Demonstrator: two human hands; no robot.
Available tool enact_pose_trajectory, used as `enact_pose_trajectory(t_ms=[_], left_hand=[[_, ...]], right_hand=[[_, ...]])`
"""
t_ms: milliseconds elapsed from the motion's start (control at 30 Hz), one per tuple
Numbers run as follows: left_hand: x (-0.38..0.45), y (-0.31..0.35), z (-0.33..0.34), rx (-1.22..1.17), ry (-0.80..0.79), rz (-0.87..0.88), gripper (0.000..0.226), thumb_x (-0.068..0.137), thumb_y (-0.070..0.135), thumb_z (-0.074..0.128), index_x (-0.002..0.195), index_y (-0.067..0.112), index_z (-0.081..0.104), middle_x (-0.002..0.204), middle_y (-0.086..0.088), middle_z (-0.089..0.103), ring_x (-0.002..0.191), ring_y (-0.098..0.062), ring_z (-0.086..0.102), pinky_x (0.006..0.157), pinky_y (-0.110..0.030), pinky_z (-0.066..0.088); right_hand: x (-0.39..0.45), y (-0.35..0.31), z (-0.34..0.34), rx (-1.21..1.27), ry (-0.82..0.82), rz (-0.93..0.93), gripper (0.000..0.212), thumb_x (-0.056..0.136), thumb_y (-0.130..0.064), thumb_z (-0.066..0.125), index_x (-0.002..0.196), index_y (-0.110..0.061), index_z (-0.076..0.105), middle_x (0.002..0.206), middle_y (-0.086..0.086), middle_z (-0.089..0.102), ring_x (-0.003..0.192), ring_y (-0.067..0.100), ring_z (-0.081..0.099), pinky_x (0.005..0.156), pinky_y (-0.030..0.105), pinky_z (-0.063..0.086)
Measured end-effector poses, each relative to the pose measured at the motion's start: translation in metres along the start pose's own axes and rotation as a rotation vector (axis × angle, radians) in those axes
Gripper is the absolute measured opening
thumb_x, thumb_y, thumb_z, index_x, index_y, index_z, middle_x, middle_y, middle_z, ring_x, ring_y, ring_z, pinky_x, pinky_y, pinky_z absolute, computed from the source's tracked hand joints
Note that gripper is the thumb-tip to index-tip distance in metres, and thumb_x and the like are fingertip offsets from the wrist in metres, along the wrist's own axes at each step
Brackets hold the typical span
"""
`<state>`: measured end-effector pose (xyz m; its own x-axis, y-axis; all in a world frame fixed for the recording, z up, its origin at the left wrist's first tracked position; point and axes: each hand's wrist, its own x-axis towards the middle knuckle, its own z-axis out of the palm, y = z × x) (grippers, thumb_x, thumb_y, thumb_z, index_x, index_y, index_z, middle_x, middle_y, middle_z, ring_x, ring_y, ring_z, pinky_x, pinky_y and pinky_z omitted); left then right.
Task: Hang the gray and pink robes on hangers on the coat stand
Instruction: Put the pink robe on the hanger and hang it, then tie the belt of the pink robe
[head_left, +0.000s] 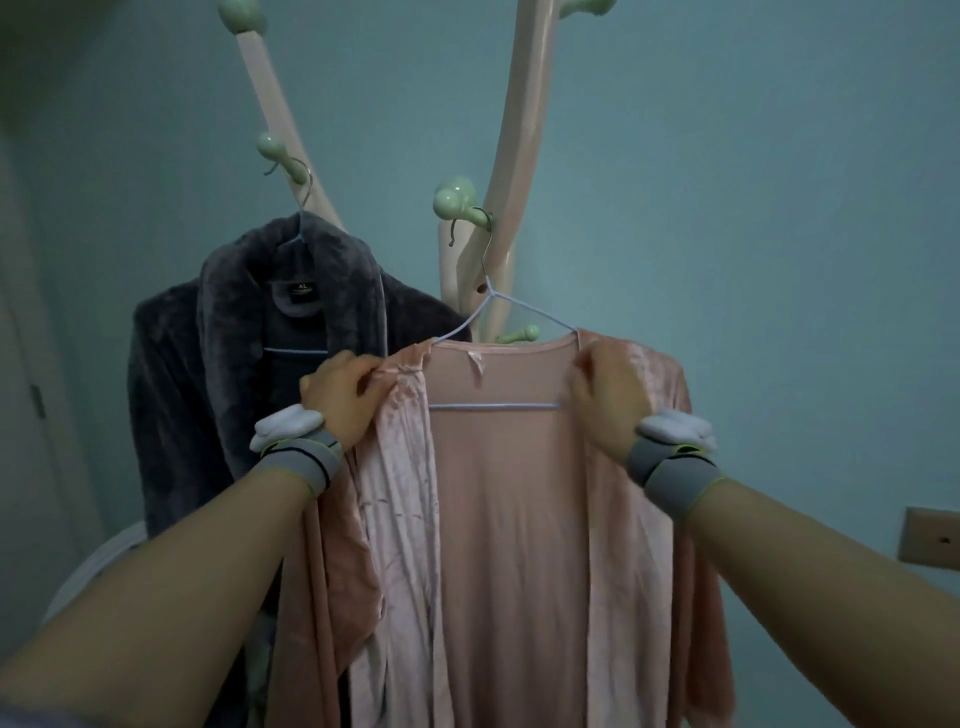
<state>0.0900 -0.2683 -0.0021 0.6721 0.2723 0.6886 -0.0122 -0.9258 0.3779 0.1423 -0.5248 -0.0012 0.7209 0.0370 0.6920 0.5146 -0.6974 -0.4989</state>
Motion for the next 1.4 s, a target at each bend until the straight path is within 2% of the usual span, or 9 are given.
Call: enact_pose_trajectory(t_ms=[167, 233, 333, 467, 633, 800, 967, 1167, 1400], left_hand=[[-0.011, 0.000, -0.010, -0.097, -0.009, 0.101, 0.029, 0.094, 0.021, 0.051, 0.116, 0.010, 0.066, 0.102, -0.020, 0.060, 0.101, -0.034, 0.057, 0.092, -0.044, 0.044], [-0.013, -0.002, -0.015, -0.171, 0.033, 0.115, 0.028, 0.094, 0.016, 0.051, 0.114, 0.006, 0.067, 0.104, -0.021, 0.064, 0.102, -0.033, 0.059, 0.092, -0.035, 0.045], [-0.013, -0.003, -0.019, -0.308, 0.083, 0.034, 0.026, 0.093, 0.012, 0.052, 0.111, 0.002, 0.067, 0.113, -0.018, 0.067, 0.108, -0.030, 0.060, 0.084, -0.011, 0.036], [-0.014, -0.008, -0.013, -0.337, 0.044, -0.034, 0.035, 0.088, 0.022, 0.061, 0.122, 0.013, 0.057, 0.122, -0.011, 0.063, 0.111, -0.025, 0.057, 0.085, -0.014, 0.037], [-0.067, -0.038, 0.003, -0.478, -0.110, -0.254, 0.089, 0.076, 0.015, 0.074, 0.146, 0.022, 0.019, 0.143, -0.005, 0.042, 0.123, -0.018, 0.045, 0.100, -0.027, 0.036], [-0.139, -0.074, 0.026, -0.328, -0.675, -0.551, 0.051, 0.081, 0.019, 0.070, 0.128, 0.006, 0.053, 0.129, -0.014, 0.058, 0.117, -0.026, 0.055, 0.090, -0.024, 0.041], [-0.160, -0.069, 0.023, -0.413, -0.842, -0.527, 0.055, 0.077, 0.024, 0.074, 0.127, 0.014, 0.055, 0.129, -0.006, 0.059, 0.117, -0.020, 0.055, 0.102, -0.029, 0.042], [-0.159, -0.056, 0.013, -0.507, -0.896, -0.435, 0.058, 0.076, 0.019, 0.074, 0.129, 0.018, 0.051, 0.133, -0.002, 0.056, 0.124, -0.019, 0.052, 0.107, -0.033, 0.039], [-0.144, -0.087, 0.018, -0.034, -0.694, -0.379, 0.050, 0.081, 0.026, 0.069, 0.124, 0.004, 0.056, 0.127, -0.017, 0.059, 0.114, -0.032, 0.057, 0.096, -0.035, 0.047]], right_hand=[[-0.049, -0.051, 0.059, 0.254, -0.491, -0.051, 0.039, 0.090, -0.026, 0.057, 0.121, -0.005, 0.047, 0.119, 0.011, 0.059, 0.106, 0.027, 0.057, 0.088, 0.029, 0.041], [-0.060, -0.059, 0.077, 0.212, -0.619, -0.050, 0.023, 0.092, -0.027, 0.054, 0.108, -0.010, 0.053, 0.111, 0.011, 0.061, 0.101, 0.025, 0.057, 0.084, 0.028, 0.040], [-0.064, -0.062, 0.086, 0.162, -0.582, -0.023, 0.021, 0.096, -0.017, 0.042, 0.075, -0.014, 0.045, 0.105, 0.021, 0.064, 0.096, 0.034, 0.058, 0.079, 0.033, 0.039], [-0.064, -0.053, 0.088, 0.355, -0.539, 0.114, 0.015, 0.097, -0.026, 0.043, 0.096, -0.011, 0.039, 0.107, 0.019, 0.062, 0.093, 0.029, 0.056, 0.084, 0.036, 0.043], [-0.102, -0.035, 0.108, 0.311, -0.778, 0.133, 0.058, 0.092, -0.033, 0.054, 0.136, -0.004, 0.029, 0.136, 0.013, 0.051, 0.120, 0.032, 0.052, 0.093, 0.032, 0.042], [-0.149, -0.010, 0.144, 0.115, -0.861, 0.154, 0.068, 0.091, -0.033, 0.055, 0.143, -0.003, 0.023, 0.146, 0.013, 0.038, 0.132, 0.029, 0.042, 0.106, 0.035, 0.037], [-0.201, 0.002, 0.174, 0.117, -1.075, 0.164, 0.088, 0.078, -0.036, 0.070, 0.145, -0.006, 0.021, 0.146, 0.010, 0.036, 0.133, 0.028, 0.039, 0.108, 0.036, 0.037], [-0.229, 0.010, 0.183, 0.074, -1.013, 0.223, 0.042, 0.098, -0.026, 0.040, 0.136, -0.009, 0.044, 0.142, 0.011, 0.048, 0.129, 0.027, 0.047, 0.107, 0.031, 0.033], [-0.197, 0.041, 0.130, 0.021, -0.916, 0.187, 0.035, 0.099, -0.017, 0.039, 0.126, -0.001, 0.055, 0.133, 0.018, 0.055, 0.124, 0.032, 0.051, 0.097, 0.030, 0.036]])
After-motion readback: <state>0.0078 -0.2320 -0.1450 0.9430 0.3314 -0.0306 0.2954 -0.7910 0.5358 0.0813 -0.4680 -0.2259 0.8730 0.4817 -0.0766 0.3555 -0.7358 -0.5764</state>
